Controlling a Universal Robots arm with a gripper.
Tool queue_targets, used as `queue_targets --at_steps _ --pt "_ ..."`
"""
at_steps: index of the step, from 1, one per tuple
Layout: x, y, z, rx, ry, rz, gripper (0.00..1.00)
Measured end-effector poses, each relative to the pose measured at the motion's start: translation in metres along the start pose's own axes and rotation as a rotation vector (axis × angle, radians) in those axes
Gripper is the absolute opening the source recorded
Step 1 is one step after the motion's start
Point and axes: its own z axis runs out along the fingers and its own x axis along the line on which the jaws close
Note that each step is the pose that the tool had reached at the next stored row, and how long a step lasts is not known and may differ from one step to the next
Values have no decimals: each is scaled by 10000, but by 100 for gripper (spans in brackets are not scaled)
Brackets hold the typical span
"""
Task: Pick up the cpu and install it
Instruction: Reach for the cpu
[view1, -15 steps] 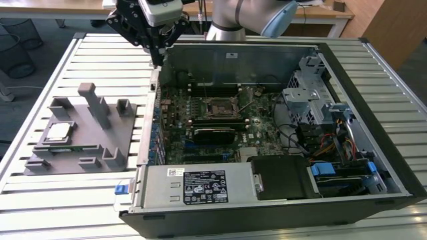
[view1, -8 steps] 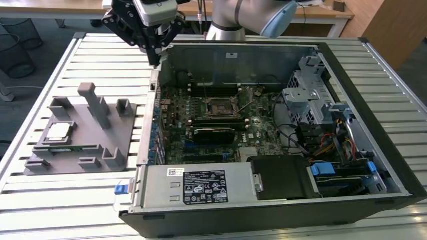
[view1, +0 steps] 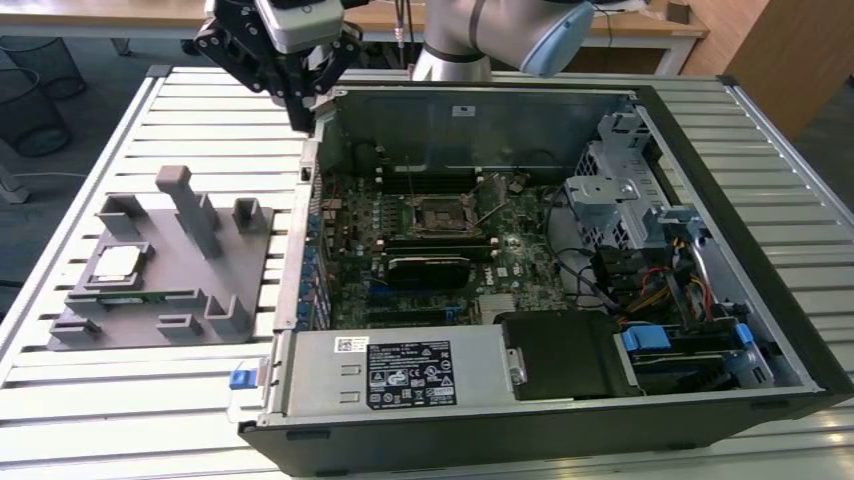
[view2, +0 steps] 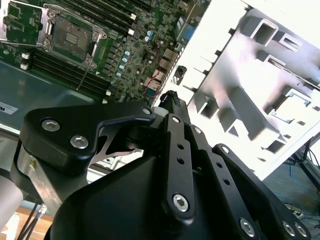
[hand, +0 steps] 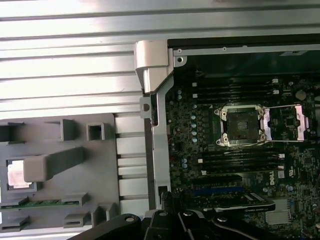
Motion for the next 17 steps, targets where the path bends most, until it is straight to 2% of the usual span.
queue_targets --at_steps 17 --pt "139 -10 -1 -1 -1 1 11"
